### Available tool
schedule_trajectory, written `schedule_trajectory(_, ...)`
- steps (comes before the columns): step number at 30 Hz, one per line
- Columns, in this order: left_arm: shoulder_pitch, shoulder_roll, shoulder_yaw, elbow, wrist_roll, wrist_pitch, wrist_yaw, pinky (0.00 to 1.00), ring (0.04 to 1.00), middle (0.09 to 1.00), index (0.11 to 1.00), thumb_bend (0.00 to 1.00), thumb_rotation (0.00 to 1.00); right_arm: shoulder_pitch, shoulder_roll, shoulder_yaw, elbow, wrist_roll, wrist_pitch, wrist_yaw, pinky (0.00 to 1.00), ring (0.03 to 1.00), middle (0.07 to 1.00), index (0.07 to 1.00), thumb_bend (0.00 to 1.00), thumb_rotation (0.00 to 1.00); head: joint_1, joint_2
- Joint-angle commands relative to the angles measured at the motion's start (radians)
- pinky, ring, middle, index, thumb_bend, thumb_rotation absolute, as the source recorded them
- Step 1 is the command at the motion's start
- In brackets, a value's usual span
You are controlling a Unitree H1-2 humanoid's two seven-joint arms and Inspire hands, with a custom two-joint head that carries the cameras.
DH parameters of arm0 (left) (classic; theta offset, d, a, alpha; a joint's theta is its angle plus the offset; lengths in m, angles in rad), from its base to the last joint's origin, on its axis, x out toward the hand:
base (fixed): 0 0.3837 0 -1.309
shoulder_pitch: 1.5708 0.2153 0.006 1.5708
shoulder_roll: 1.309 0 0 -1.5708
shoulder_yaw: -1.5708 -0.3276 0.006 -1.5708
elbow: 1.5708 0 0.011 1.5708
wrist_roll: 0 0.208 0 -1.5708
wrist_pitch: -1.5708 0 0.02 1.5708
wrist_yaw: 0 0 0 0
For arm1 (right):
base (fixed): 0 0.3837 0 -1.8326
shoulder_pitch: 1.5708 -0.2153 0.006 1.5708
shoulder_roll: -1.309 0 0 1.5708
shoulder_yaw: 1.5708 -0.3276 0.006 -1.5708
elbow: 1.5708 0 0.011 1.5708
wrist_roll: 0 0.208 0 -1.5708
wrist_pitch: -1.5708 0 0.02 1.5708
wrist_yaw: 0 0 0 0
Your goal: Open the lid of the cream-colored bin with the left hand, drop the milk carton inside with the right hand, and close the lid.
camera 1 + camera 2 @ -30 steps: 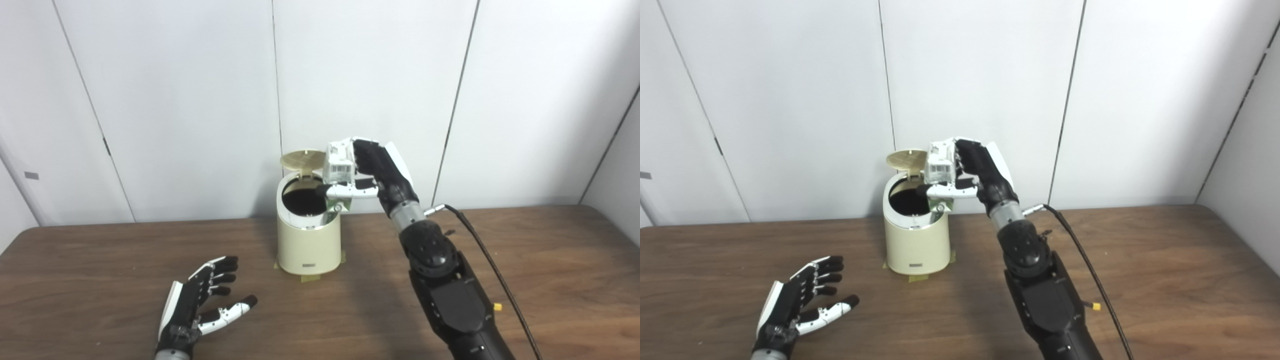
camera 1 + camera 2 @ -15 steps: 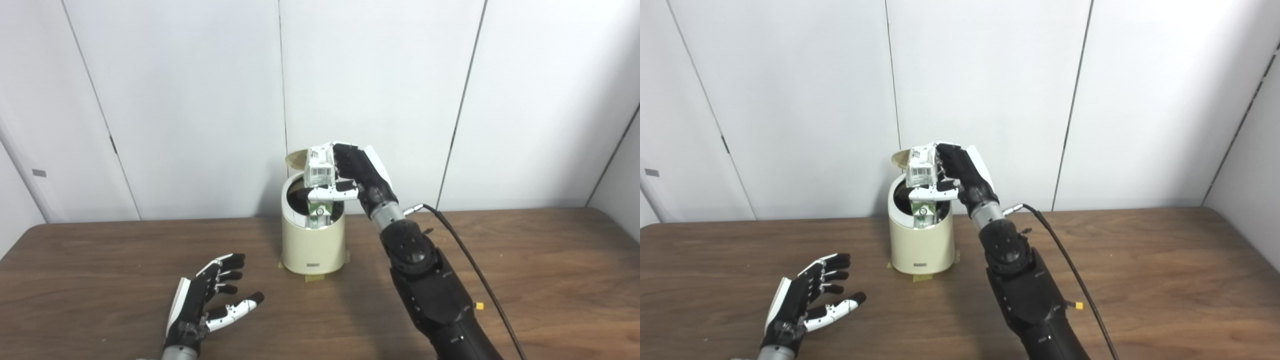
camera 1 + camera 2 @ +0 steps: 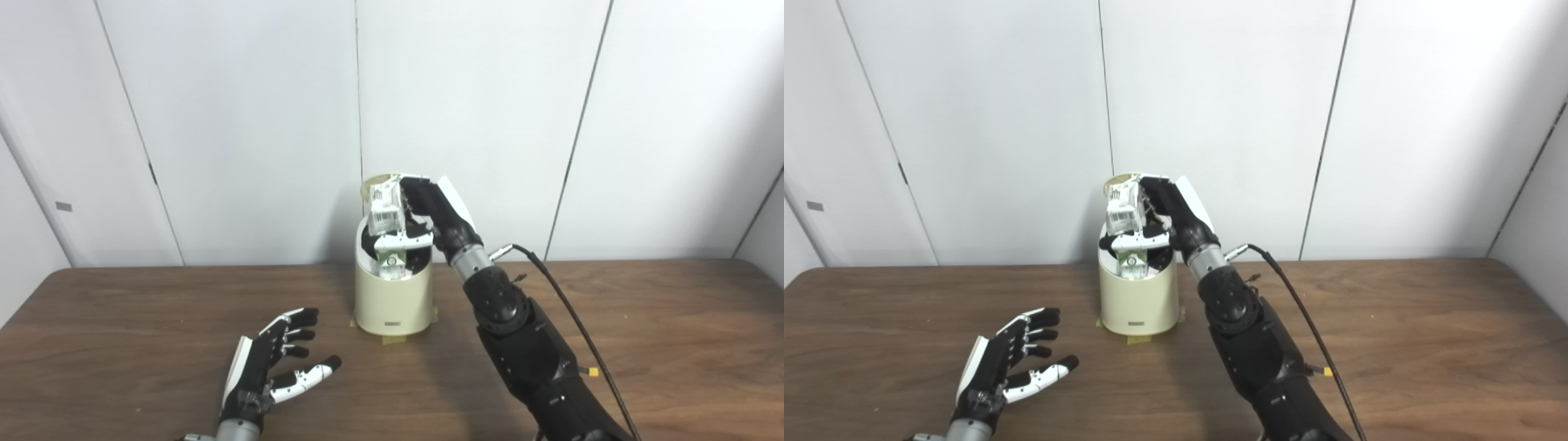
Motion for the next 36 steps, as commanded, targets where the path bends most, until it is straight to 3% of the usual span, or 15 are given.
schedule_trajectory(1,0.002,-0.015,-0.003,-0.016,0.003,-0.016,0.011,0.63,0.730,0.773,0.756,0.70,0.10,-0.088,-0.009,-0.006,-0.007,0.001,-0.095,-0.030,0.29,0.387,0.487,0.535,0.51,0.00,0.001,0.003)
schedule_trajectory(8,0.007,-0.013,-0.005,-0.019,0.006,-0.028,0.010,0.63,0.723,0.766,0.754,0.70,0.09,-0.109,-0.032,0.018,0.076,-0.052,-0.186,-0.073,0.30,0.395,0.490,0.532,0.51,0.00,0.003,0.009)
schedule_trajectory(21,0.020,-0.010,-0.003,-0.037,-0.001,-0.019,0.001,0.63,0.725,0.768,0.753,0.70,0.10,-0.144,-0.094,0.149,0.125,-0.052,-0.190,-0.171,0.31,0.387,0.485,0.533,0.51,0.00,-0.001,0.015)
schedule_trajectory(36,0.042,-0.024,-0.012,-0.074,0.005,0.005,0.001,0.64,0.730,0.773,0.758,0.70,0.10,-0.170,-0.082,0.211,0.189,-0.006,-0.190,-0.229,0.35,0.401,0.485,0.534,0.50,0.00,0.020,0.018)
